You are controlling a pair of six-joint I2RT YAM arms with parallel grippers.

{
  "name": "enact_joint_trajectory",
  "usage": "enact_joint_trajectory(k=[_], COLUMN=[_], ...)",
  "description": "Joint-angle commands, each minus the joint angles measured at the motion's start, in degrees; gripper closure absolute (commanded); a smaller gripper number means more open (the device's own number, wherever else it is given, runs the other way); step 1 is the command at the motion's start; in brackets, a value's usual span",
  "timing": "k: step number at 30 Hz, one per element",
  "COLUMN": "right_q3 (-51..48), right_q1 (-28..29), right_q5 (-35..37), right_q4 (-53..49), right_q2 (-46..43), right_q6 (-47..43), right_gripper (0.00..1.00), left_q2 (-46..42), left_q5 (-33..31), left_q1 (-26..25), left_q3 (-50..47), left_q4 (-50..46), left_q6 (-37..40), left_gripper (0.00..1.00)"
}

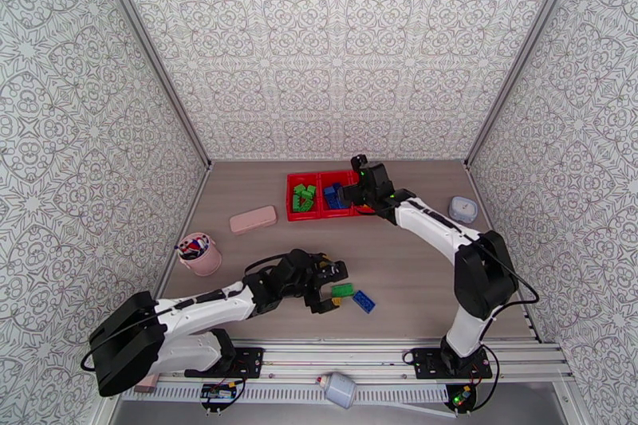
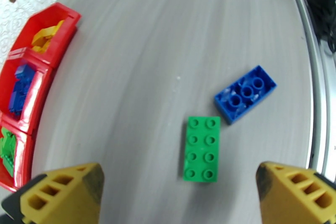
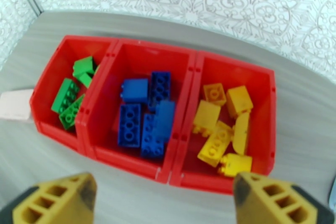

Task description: Sort the legos into containers by color

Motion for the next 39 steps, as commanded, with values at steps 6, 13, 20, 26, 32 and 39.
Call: enact_joint_trajectory(k=[6,13,20,26,32,39], right_q3=[-8.7,-11.3,-11.6,-11.6,-11.6,-12.7], right_q1=[-0.3,-0.4,-0.4,-0.4,-0.4,-0.4], right_q5=[0.6,1.6,1.4,1.6,1.7,2.7], right_q4=[0.5,0.4,-0.1,-1.0,-3.1,-4.0], right_q2=[-7.1,-9.1,-10.0,-11.0,-12.7,-15.5], right_q6=[0.6,0.6,1.2,1.0,1.4,1.4], right_gripper=[0.09,0.09,0.09,0.09,0.09,0.09], left_q2=[7.8,12.6,16.6,18.2,19.3,19.1], left_q5=[0.7,-0.7,-0.3,1.1,0.8,0.1], left_q1=[-1.4,-2.4,-2.6,-2.7,-2.6,-2.6], left_q3=[5.6,8.0,9.8,10.6,10.6,10.3], left_q4=[-5.6,-6.3,-5.8,-6.3,-6.0,-5.7], left_q6=[1.2,1.2,-0.4,-1.4,-1.4,-1.8], left_gripper=[0.04,0.11,0.20,0.33,0.52,0.74])
